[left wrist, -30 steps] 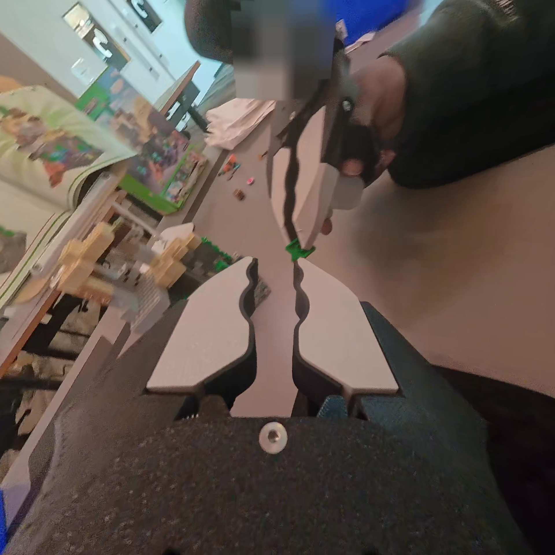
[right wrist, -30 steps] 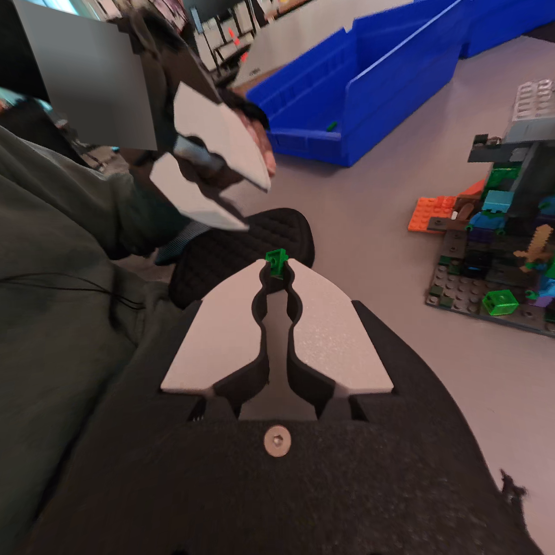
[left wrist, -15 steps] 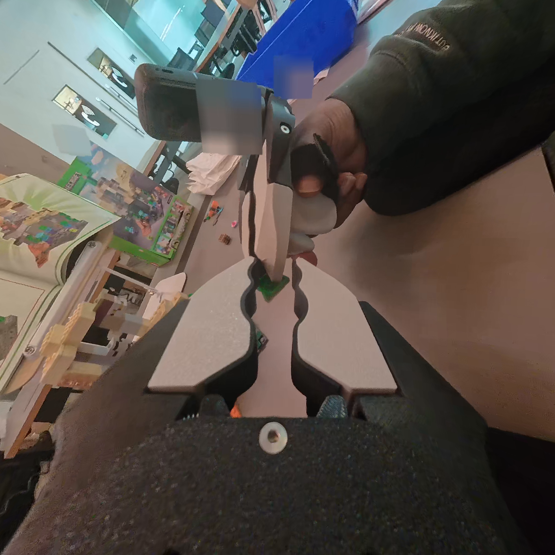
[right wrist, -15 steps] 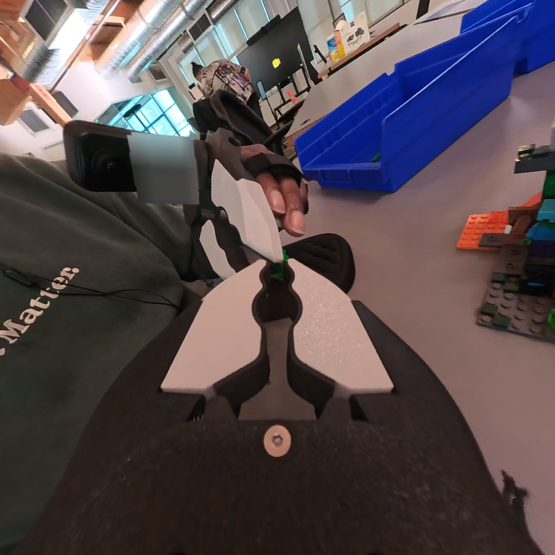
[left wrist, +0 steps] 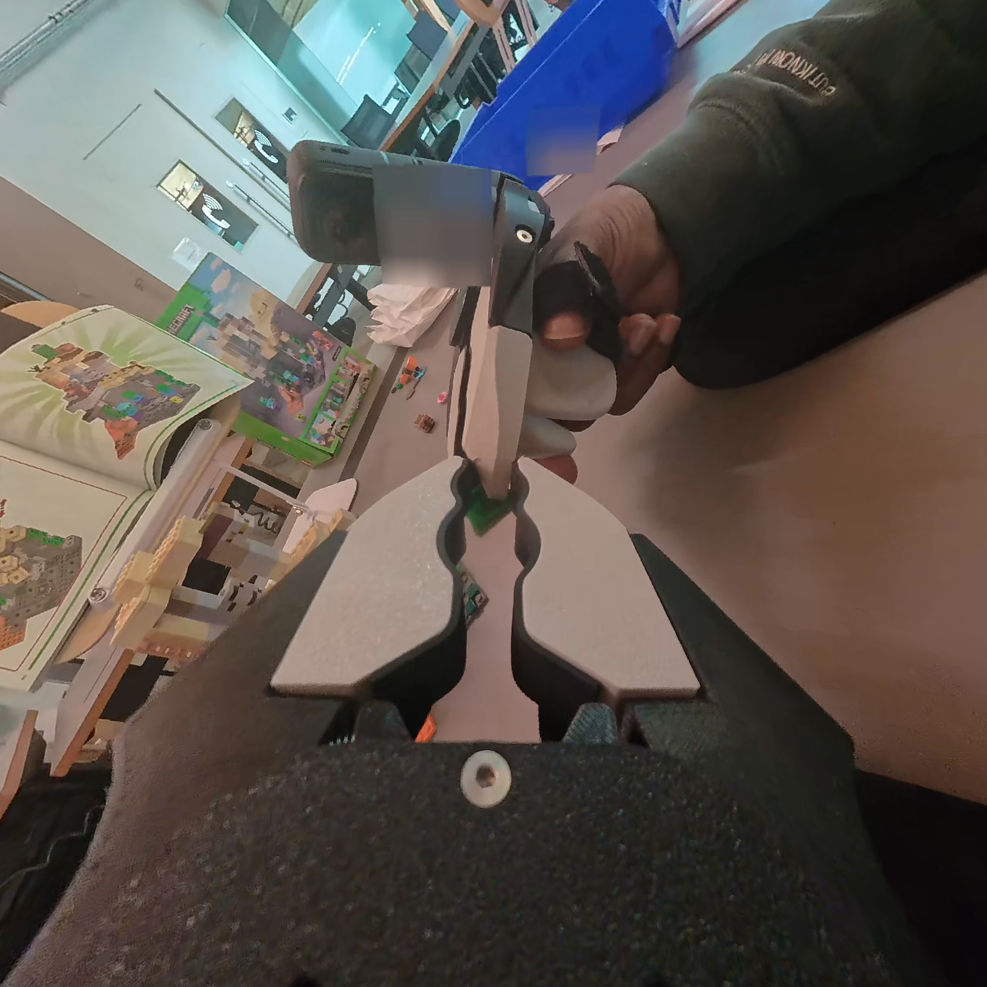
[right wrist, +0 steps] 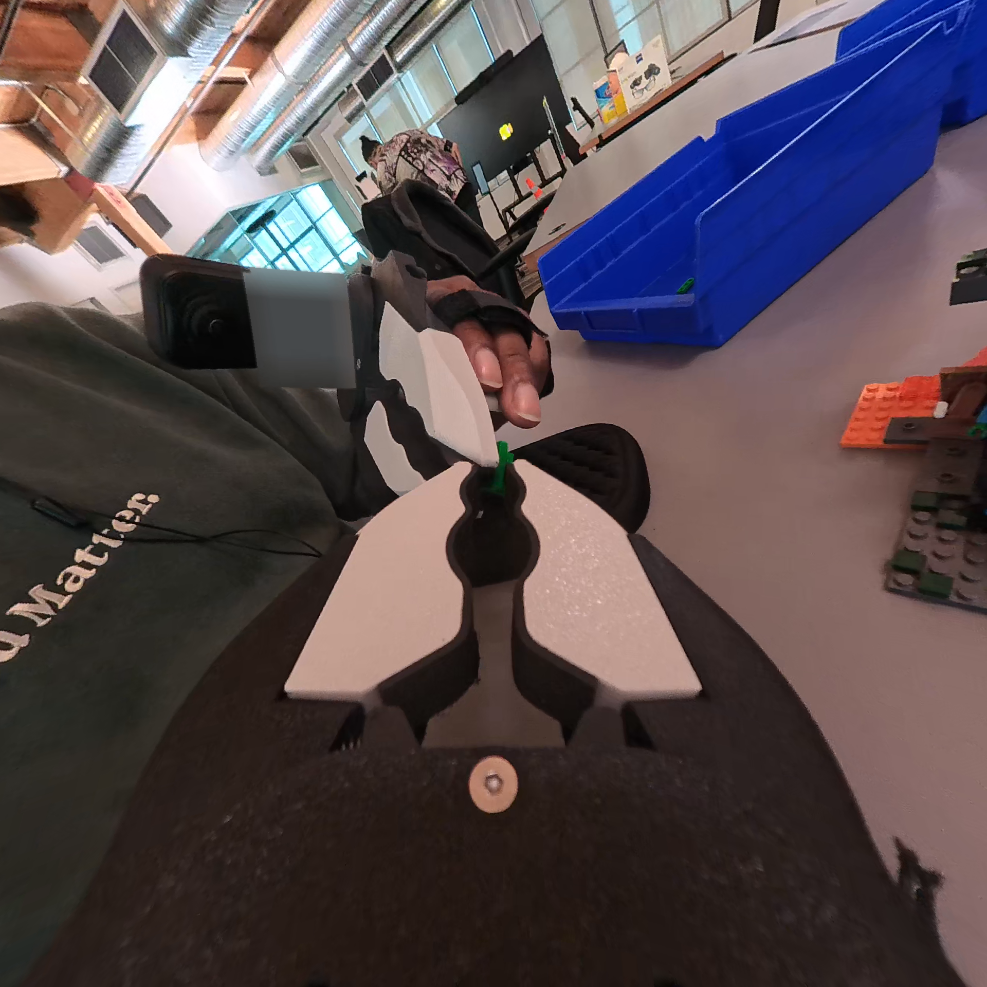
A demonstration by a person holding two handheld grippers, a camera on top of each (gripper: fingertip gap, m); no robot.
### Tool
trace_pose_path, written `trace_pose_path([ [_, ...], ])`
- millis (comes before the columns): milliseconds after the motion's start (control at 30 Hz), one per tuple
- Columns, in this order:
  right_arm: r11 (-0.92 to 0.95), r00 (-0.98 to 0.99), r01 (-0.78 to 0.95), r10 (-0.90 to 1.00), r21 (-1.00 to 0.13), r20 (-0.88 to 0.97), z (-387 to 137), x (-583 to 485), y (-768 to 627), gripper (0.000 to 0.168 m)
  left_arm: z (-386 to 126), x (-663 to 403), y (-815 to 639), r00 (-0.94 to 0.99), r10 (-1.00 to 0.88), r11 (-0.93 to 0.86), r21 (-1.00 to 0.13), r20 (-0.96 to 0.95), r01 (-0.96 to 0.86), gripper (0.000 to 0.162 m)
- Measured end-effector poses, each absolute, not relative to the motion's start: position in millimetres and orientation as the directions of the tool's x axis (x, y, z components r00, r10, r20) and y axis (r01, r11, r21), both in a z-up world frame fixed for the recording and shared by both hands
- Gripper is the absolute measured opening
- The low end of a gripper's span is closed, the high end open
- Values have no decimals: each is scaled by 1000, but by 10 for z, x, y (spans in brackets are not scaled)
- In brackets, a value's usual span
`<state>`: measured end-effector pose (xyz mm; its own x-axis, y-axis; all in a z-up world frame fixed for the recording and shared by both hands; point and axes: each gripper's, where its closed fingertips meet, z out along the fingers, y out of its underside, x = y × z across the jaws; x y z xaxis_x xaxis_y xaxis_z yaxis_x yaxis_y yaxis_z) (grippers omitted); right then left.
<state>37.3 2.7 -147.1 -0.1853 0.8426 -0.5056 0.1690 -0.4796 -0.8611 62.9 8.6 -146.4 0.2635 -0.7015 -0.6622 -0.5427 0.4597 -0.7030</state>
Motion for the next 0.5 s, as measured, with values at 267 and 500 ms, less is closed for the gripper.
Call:
trace_pose_path([
  [267, -520, -168, 131, 828, -844, -536, -1443, 359, 94, 18, -1416, 615, 122, 330, -693, 446, -741, -641, -502, 12],
  [500, -574, -145, 115, 798, -811, -585, -1447, 403, 197, 18, -1434, 597, 212, 344, -662, 446, -718, -667, -534, 8],
])
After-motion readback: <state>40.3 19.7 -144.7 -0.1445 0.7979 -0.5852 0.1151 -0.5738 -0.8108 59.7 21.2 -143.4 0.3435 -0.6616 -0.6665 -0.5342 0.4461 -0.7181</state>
